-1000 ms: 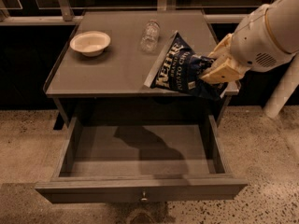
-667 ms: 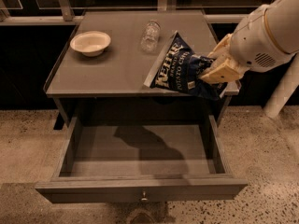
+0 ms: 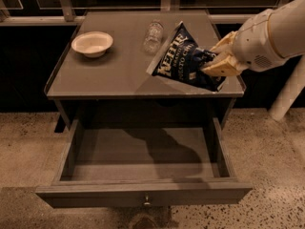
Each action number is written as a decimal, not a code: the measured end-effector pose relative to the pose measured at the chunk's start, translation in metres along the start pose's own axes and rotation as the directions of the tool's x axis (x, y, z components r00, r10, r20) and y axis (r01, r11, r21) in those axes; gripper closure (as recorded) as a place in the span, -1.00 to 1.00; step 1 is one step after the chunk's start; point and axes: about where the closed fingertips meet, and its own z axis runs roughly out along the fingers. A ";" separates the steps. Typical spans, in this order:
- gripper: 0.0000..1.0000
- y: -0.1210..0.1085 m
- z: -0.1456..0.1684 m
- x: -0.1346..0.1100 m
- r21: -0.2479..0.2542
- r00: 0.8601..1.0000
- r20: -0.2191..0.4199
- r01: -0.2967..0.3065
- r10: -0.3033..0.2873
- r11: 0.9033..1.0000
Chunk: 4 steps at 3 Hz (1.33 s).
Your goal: Pick blue chip bag from top drawer and place on counter
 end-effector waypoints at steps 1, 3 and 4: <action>1.00 -0.033 0.024 0.006 0.020 1.000 0.025 -0.003 0.002 1.000; 1.00 -0.085 0.074 0.019 0.023 0.999 -0.022 -0.023 0.024 0.999; 0.68 -0.088 0.077 0.019 0.024 0.999 -0.024 -0.024 0.025 0.999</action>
Offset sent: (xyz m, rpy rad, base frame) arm 0.1322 -0.0089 -0.0300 -0.0090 -0.0014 -0.0346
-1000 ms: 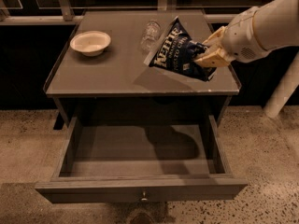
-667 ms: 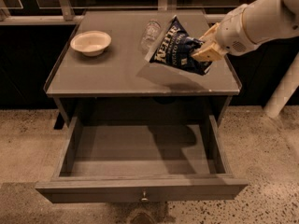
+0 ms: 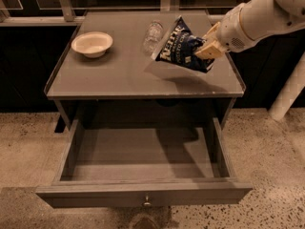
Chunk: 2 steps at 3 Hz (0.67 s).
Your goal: Pick blue chip bag from top drawer and place on counter
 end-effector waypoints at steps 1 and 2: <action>0.21 0.000 0.000 0.000 0.000 1.000 0.000 0.000 0.000 1.000; -0.25 0.000 0.000 0.000 0.000 1.000 0.000 0.000 0.000 1.000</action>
Offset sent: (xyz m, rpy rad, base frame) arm 0.0000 0.0000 0.0000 0.0000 0.0000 0.0000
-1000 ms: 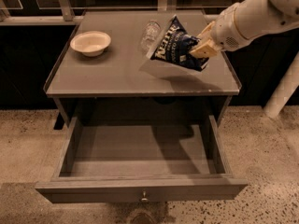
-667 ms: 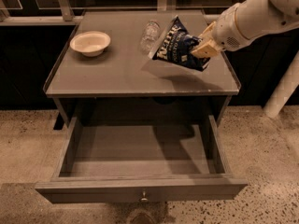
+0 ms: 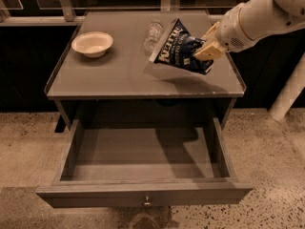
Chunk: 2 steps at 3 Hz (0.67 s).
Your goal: Pick blue chip bag from top drawer and place on counter
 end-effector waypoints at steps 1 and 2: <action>-0.72 0.000 0.000 0.000 0.000 1.000 0.000 0.000 0.000 1.000; -1.00 0.000 0.000 0.000 0.000 1.000 0.000 0.000 0.000 1.000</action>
Offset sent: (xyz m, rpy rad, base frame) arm 0.0000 0.0000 0.0000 0.0000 0.0000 0.0000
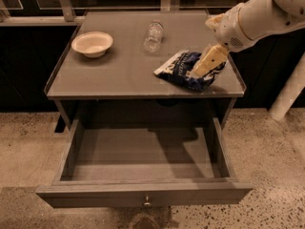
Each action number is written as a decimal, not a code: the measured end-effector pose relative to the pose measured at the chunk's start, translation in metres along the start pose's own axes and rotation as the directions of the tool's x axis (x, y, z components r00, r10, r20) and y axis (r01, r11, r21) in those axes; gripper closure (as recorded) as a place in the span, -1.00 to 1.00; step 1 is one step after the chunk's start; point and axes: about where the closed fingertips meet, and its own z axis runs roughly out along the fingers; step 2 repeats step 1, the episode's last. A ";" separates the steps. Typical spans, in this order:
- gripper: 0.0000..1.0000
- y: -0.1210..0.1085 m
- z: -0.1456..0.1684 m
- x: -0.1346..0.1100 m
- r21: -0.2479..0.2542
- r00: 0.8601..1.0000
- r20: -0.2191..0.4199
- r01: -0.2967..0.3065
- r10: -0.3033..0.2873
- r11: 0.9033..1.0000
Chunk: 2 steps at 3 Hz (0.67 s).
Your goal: Pick blue chip bag from top drawer and place on counter
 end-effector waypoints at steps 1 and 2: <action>-1.00 0.000 0.000 0.000 0.000 1.000 0.000 0.000 0.000 1.000; -1.00 0.000 0.000 0.000 0.000 1.000 0.000 0.000 0.000 1.000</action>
Offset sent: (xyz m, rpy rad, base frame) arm 0.0000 0.0000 0.0000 0.0000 0.0000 0.0000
